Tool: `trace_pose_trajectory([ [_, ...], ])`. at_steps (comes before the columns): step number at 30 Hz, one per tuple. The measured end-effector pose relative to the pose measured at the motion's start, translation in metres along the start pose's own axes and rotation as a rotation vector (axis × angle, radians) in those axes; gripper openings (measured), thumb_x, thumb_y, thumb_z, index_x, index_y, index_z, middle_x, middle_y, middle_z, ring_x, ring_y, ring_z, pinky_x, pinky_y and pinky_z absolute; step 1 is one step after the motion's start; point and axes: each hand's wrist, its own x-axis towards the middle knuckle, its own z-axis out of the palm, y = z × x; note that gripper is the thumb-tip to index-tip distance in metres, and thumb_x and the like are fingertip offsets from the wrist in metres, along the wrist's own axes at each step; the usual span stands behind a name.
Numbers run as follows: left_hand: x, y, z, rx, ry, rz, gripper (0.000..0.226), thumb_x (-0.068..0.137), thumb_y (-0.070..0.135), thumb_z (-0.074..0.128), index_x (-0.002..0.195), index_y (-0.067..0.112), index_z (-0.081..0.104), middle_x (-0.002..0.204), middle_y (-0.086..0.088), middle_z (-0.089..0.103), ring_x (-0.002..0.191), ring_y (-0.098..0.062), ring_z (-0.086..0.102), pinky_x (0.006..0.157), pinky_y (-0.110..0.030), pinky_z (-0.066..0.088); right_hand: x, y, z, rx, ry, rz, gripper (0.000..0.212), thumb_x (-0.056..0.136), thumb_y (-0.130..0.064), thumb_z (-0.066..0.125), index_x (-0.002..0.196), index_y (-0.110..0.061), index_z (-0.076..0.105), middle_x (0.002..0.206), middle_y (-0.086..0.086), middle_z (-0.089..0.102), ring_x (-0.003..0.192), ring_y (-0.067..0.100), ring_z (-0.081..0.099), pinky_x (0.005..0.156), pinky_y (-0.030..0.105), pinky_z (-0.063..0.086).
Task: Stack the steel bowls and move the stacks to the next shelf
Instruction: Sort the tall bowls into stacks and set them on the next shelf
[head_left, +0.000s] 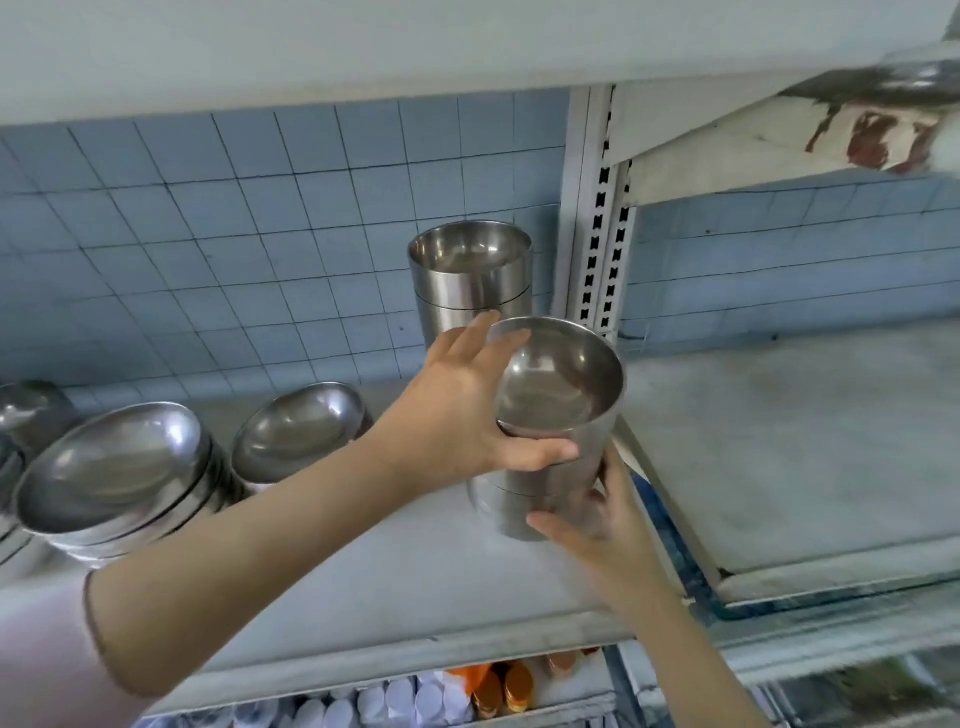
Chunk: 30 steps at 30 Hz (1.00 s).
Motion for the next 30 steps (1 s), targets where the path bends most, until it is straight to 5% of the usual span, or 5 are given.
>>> trace_pose_trajectory([
  [5, 0.009, -0.013, 0.001, -0.004, -0.097, -0.062, 0.119, 0.043, 0.078, 0.071, 0.147, 0.036, 0.029, 0.159, 0.003, 0.017, 0.147, -0.017, 0.01, 0.118, -0.035, 0.014, 0.0, 0.003, 0.0, -0.005, -0.001, -0.005, 0.096, 0.071, -0.029, 0.086, 0.142, -0.055, 0.026, 0.14, -0.033, 0.045, 0.127, -0.008, 0.047, 0.099, 0.019, 0.048],
  [16, 0.021, -0.021, -0.009, 0.13, -0.223, 0.034, 0.106, 0.059, 0.065, 0.075, 0.147, 0.038, 0.024, 0.158, 0.007, 0.013, 0.144, -0.02, 0.011, 0.112, -0.037, 0.021, 0.016, 0.003, -0.014, -0.117, -0.1, -0.009, 0.091, 0.073, -0.031, 0.084, 0.143, -0.045, 0.027, 0.133, -0.035, 0.048, 0.126, -0.01, 0.046, 0.098, 0.01, 0.043],
  [20, 0.018, -0.021, -0.007, 0.229, -0.234, 0.074, 0.109, 0.058, 0.071, 0.071, 0.147, 0.042, 0.017, 0.161, 0.002, 0.004, 0.147, -0.022, 0.009, 0.115, -0.042, 0.022, 0.014, -0.004, -0.019, -0.155, -0.141, 0.007, 0.097, 0.074, -0.037, 0.085, 0.149, -0.042, 0.023, 0.143, -0.026, 0.044, 0.13, -0.009, 0.042, 0.104, 0.015, 0.041],
  [24, 0.009, -0.026, -0.019, 0.053, -0.26, 0.038, 0.116, 0.059, 0.07, 0.07, 0.15, 0.041, 0.006, 0.161, 0.002, -0.013, 0.148, -0.016, -0.001, 0.116, -0.037, 0.011, 0.008, -0.037, -0.032, -0.214, -0.052, -0.003, 0.113, 0.067, -0.074, 0.072, 0.155, -0.044, 0.009, 0.161, -0.026, 0.017, 0.147, -0.003, 0.021, 0.121, 0.036, 0.027],
  [30, -0.021, -0.071, -0.074, 0.17, -0.106, 0.003, 0.096, 0.07, 0.081, 0.048, 0.15, 0.039, 0.016, 0.161, 0.011, 0.002, 0.147, -0.012, 0.005, 0.113, -0.027, 0.009, 0.017, -0.133, -0.027, -0.375, -0.012, -0.216, 0.067, 0.081, -0.057, 0.06, 0.144, -0.042, 0.042, 0.134, -0.05, 0.029, 0.124, -0.035, 0.02, 0.096, -0.008, 0.02],
])
